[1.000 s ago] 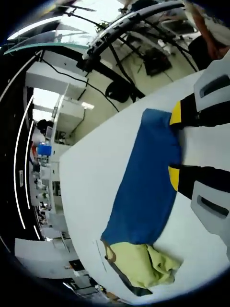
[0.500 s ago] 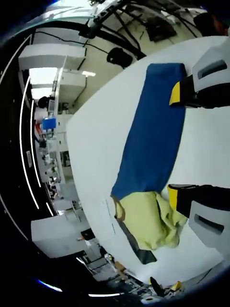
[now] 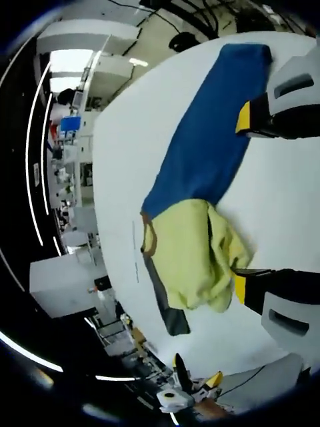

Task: Fold the garment on the visible template until the final outline fits inside the template.

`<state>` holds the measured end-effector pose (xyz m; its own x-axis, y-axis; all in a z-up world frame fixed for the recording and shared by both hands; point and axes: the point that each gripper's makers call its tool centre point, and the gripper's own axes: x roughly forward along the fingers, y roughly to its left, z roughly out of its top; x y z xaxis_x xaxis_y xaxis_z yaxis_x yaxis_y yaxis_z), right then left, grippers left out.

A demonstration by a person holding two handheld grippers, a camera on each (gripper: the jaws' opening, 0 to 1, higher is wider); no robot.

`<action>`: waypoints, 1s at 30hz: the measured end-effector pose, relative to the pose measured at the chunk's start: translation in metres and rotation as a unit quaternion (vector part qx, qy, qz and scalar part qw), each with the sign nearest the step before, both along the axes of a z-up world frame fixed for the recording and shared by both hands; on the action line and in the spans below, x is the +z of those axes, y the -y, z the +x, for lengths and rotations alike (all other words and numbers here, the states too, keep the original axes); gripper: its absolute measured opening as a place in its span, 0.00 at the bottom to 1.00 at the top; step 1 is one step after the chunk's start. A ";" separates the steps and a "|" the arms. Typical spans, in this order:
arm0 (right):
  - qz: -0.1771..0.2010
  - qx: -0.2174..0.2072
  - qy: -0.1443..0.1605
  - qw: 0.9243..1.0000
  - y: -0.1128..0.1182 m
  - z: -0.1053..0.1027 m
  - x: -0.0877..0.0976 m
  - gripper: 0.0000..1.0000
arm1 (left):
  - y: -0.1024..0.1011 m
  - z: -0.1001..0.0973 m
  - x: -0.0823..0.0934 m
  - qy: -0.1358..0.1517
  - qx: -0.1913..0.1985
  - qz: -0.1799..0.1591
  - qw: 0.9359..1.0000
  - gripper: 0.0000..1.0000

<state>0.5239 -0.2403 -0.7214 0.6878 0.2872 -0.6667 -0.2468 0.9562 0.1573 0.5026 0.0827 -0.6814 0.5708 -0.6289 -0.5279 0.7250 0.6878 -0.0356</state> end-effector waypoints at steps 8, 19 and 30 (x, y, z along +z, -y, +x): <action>0.007 0.044 -0.004 0.999 -0.029 -0.004 -0.012 0.70 | 0.005 0.009 -0.010 -0.010 0.012 0.000 1.000 0.89; 0.015 0.064 -0.008 0.998 -0.065 -0.009 -0.025 0.55 | 0.027 0.028 -0.008 -0.002 0.050 -0.045 0.998 0.78; -0.018 0.038 0.019 0.999 -0.077 0.004 -0.033 0.38 | 0.063 0.041 -0.026 -0.014 0.052 -0.045 0.998 0.63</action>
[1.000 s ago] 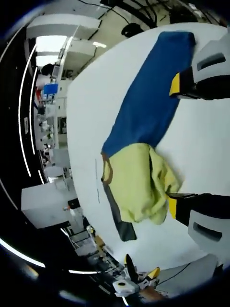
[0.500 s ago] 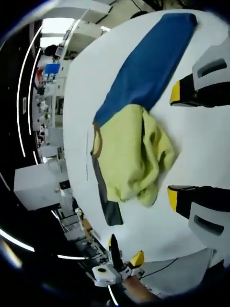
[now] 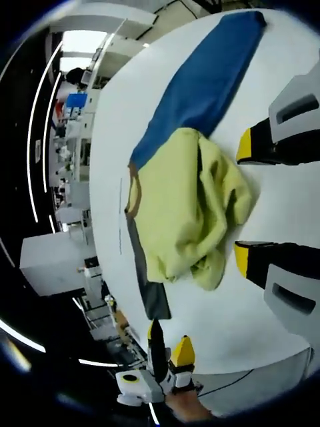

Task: Fold the garment on the visible template until the final outline fits inside the template.

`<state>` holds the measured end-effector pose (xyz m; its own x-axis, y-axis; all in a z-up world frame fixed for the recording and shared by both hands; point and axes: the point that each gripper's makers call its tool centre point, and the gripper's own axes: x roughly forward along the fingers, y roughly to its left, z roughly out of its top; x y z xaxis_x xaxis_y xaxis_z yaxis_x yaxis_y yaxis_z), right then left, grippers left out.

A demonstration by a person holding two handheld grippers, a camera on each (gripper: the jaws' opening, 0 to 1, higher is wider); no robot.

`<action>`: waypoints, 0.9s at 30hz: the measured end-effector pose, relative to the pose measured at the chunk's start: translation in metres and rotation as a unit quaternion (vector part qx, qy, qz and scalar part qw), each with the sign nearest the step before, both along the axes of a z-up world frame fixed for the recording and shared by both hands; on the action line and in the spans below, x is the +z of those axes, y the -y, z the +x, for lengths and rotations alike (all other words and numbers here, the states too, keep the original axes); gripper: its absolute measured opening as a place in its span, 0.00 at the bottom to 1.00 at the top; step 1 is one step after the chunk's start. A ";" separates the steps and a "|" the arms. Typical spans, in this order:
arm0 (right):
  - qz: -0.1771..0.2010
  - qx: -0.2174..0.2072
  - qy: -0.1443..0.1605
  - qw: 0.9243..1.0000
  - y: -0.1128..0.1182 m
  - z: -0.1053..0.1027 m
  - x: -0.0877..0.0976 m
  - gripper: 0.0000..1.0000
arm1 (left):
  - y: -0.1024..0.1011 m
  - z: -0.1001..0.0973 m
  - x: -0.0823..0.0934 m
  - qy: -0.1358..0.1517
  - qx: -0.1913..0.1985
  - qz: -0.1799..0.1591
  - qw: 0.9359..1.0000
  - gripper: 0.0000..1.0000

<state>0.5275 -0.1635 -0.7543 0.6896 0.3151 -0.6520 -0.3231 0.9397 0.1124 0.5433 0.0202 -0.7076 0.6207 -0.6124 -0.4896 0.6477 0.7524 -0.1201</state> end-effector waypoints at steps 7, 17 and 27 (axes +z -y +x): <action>-0.027 -0.004 0.001 1.000 -0.002 0.005 -0.008 0.32 | 0.015 0.004 -0.020 -0.021 0.011 0.008 1.000 0.53; -0.064 -0.062 0.006 0.996 0.011 0.006 -0.011 0.22 | 0.041 0.006 -0.045 -0.043 0.024 0.006 0.999 0.38; -0.038 -0.103 -0.015 0.994 0.012 0.004 -0.020 0.16 | 0.052 0.004 -0.060 -0.055 0.028 0.028 0.998 0.26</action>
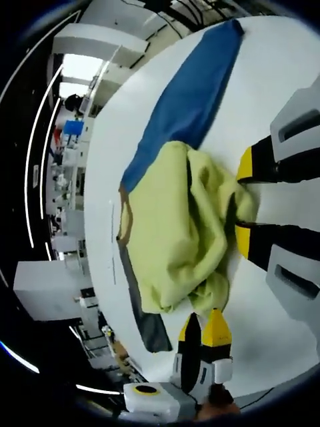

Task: Fold the garment on the visible template until the final outline fits inside the template.

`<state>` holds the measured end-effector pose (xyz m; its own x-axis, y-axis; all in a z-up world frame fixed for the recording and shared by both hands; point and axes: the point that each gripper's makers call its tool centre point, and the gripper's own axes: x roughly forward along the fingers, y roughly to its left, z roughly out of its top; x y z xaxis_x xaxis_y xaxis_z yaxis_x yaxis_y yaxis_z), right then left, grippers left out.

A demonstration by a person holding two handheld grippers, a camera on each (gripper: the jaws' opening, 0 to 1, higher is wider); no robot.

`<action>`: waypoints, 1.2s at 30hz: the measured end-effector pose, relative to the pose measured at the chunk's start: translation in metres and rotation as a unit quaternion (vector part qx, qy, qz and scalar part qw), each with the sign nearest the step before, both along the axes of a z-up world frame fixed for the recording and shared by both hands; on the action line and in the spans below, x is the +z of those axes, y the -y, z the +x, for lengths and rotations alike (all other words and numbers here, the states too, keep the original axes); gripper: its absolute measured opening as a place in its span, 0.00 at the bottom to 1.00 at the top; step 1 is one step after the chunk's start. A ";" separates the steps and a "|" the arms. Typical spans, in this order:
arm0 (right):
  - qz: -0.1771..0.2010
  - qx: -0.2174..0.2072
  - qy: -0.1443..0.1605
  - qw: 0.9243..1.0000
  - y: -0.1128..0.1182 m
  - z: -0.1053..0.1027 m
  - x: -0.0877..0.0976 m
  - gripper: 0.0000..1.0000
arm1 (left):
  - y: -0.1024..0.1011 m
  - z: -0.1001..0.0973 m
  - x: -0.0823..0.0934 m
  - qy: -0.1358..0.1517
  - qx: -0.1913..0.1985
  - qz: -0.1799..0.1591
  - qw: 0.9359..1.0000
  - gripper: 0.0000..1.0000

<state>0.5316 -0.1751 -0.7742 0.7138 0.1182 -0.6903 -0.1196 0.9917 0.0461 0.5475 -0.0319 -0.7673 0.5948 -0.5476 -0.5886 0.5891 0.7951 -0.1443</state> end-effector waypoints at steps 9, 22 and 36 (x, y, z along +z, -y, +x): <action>0.000 0.024 0.039 0.999 -0.005 0.007 0.007 0.01 | 0.004 -0.005 -0.003 -0.025 0.013 -0.016 0.999 0.00; -0.007 0.059 0.069 0.996 -0.001 -0.003 0.040 0.00 | -0.007 -0.009 0.032 0.002 0.015 -0.046 0.999 0.00; 0.045 0.062 0.054 0.996 0.011 -0.027 0.078 0.00 | -0.033 -0.026 0.090 0.054 0.031 -0.076 0.995 0.00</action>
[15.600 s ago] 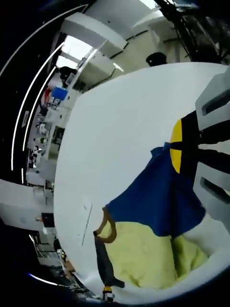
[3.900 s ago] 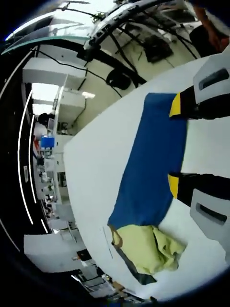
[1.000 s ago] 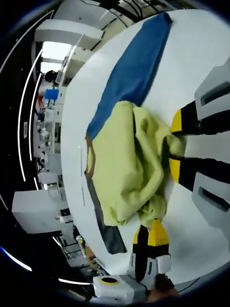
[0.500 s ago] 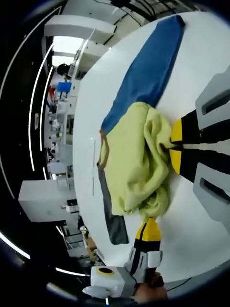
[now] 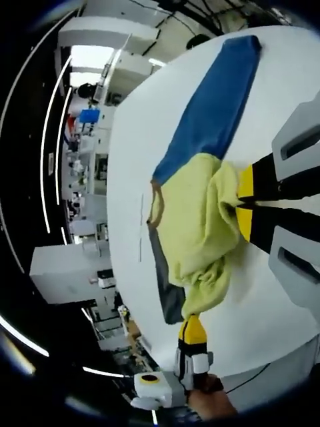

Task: Fold the garment on the visible template until the final outline fits inside the template.

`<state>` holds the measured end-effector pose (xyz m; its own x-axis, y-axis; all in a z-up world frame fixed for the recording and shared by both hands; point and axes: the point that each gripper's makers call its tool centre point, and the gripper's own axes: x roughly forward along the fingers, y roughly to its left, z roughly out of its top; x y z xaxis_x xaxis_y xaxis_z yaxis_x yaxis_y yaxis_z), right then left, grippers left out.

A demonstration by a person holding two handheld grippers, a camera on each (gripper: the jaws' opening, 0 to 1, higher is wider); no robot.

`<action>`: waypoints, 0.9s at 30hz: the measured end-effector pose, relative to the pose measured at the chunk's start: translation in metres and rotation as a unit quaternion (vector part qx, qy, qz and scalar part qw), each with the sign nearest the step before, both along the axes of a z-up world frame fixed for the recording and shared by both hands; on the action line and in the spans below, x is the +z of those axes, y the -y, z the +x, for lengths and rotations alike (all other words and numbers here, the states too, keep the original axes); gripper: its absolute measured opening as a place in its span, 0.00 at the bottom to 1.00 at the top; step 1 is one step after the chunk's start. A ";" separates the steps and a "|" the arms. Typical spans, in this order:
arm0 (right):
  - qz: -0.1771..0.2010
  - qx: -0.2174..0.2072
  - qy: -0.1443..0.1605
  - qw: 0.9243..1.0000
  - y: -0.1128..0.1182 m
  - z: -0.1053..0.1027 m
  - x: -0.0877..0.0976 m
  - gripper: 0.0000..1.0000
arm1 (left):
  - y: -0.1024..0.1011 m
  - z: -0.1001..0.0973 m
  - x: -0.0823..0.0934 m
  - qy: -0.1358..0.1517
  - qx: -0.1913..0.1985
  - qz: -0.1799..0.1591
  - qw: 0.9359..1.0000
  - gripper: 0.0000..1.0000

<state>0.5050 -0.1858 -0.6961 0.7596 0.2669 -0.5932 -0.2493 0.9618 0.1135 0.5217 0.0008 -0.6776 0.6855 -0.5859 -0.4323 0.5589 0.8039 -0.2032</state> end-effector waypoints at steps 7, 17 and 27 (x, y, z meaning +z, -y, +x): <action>0.004 0.008 -0.049 0.999 0.011 -0.026 0.000 0.00 | -0.020 -0.009 0.012 -0.011 0.036 -0.011 0.999 0.00; 0.031 0.018 -0.093 0.995 0.010 -0.056 -0.011 0.00 | -0.039 -0.038 0.006 -0.028 0.055 -0.006 0.998 0.00; -0.012 0.046 -0.123 0.991 0.000 -0.081 -0.036 0.00 | -0.058 -0.069 -0.016 -0.055 0.052 0.030 0.997 0.00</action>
<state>0.4240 -0.1861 -0.7316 0.5643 0.3128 -0.7640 -0.3044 0.9391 0.1597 0.4527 0.0585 -0.6936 0.6876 -0.4847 -0.5406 0.4493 0.8689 -0.2075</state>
